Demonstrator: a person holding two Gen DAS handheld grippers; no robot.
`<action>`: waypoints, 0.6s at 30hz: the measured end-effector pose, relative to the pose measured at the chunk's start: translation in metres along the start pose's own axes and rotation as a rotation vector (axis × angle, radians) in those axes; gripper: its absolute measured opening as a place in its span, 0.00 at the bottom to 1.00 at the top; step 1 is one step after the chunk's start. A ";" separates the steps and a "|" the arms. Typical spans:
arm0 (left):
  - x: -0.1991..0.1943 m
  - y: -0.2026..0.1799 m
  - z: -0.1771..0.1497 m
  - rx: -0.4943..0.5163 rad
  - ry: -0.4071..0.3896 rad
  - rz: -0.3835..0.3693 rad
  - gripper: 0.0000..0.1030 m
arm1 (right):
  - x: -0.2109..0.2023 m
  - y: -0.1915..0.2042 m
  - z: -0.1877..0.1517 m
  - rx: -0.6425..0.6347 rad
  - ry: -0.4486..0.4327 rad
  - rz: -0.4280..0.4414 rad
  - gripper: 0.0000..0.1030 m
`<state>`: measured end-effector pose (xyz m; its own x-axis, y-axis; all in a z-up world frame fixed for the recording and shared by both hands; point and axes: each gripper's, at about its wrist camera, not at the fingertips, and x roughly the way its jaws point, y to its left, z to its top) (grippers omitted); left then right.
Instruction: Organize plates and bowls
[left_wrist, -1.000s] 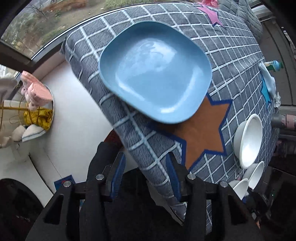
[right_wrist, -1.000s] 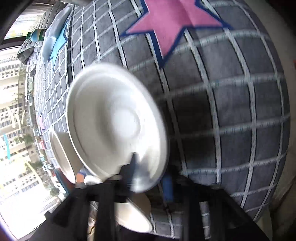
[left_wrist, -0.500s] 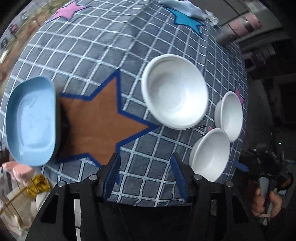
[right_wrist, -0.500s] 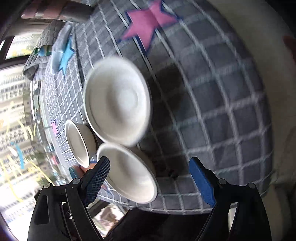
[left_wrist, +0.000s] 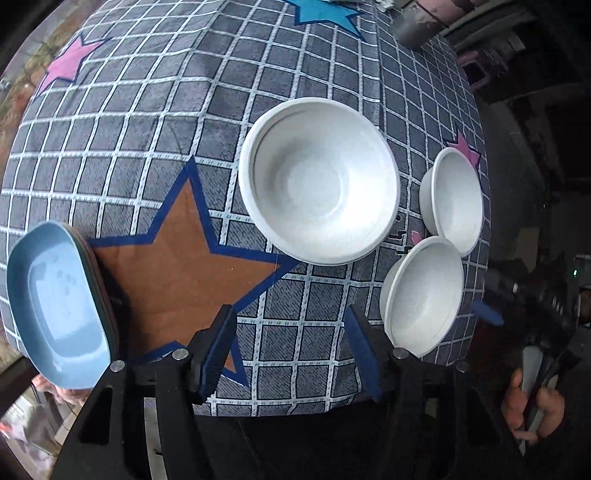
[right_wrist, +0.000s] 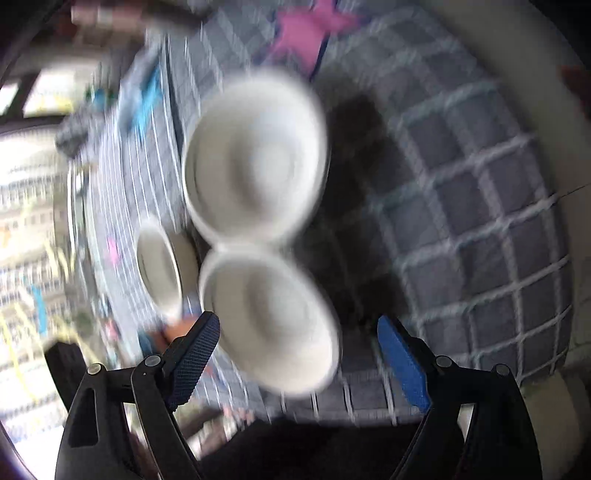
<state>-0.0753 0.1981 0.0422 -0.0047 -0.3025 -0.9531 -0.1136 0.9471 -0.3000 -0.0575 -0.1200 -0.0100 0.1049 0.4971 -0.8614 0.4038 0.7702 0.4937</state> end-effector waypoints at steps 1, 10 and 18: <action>0.000 -0.002 0.001 0.020 0.001 0.006 0.63 | -0.001 0.001 0.004 0.005 -0.042 -0.009 0.86; -0.004 -0.004 0.004 0.147 0.020 0.035 0.65 | 0.060 0.044 -0.025 -0.302 0.119 -0.238 0.17; 0.004 -0.015 0.015 0.190 0.028 -0.012 0.65 | 0.016 0.027 -0.037 -0.196 0.039 -0.268 0.88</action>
<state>-0.0593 0.1846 0.0427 -0.0329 -0.3140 -0.9489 0.0755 0.9459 -0.3156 -0.0783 -0.0772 -0.0060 -0.0178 0.2787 -0.9602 0.2291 0.9360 0.2674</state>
